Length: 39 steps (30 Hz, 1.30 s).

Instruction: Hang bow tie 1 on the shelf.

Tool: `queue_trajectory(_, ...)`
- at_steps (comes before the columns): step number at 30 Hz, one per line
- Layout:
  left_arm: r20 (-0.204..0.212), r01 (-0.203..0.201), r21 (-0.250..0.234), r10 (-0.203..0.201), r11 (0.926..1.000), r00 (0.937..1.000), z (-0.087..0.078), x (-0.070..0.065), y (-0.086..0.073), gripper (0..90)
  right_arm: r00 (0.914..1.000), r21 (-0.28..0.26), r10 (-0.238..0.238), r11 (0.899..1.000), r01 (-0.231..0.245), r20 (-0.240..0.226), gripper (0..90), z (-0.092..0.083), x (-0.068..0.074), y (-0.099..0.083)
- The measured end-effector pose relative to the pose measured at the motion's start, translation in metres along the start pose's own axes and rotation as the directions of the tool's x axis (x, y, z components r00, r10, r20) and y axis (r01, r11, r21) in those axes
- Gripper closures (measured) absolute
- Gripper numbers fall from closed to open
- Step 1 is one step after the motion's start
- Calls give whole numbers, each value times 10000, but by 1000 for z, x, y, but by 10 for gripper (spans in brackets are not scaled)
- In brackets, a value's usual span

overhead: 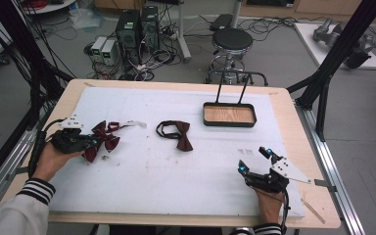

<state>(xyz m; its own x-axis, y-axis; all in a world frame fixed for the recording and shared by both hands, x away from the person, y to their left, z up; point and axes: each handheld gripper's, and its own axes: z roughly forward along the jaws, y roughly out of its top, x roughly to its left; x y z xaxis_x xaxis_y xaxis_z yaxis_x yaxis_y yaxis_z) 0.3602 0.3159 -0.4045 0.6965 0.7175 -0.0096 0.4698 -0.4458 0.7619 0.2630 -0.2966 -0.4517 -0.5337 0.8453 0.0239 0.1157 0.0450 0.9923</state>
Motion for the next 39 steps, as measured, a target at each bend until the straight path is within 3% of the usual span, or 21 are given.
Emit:
queue_trajectory(4,-101,8,-678,-15,9977,9999,-4,-4,4,863,10000,-22,-63,10000,63,3,86,0,0,0)
queue_trajectory(8,-162,-3,-1348,-20,9909,9999,-8,-11,8,864,10000,-18,-26,10000,26,26,86,0,0,0)
queue_trajectory(11,-167,60,-1919,-94,9814,9998,-8,-17,12,864,10000,-12,4,10000,-4,3,86,0,0,0)
queue_trajectory(15,-247,-175,-2557,115,9666,9996,-8,-28,18,864,9999,0,19,10000,-19,161,86,0,0,0)
queue_trajectory(16,-84,-124,-2691,106,9630,9999,-7,-31,19,864,9997,18,5,10000,-5,232,86,0,0,0)
queue_trajectory(20,-212,-635,-2898,599,9550,9980,-4,-45,27,863,9991,90,-85,9999,81,422,86,1,1,1)
queue_trajectory(31,-233,-719,-3970,683,9150,9974,10,-74,43,863,9992,293,-16,9996,5,397,86,1,0,4)
queue_trajectory(35,2,-775,-4161,853,9060,9964,18,-84,49,863,9990,538,218,9983,-239,392,86,0,-1,11)
queue_trajectory(39,171,-779,-4301,943,8994,9954,22,-91,54,863,9993,404,152,9990,-165,332,86,-1,1,22)
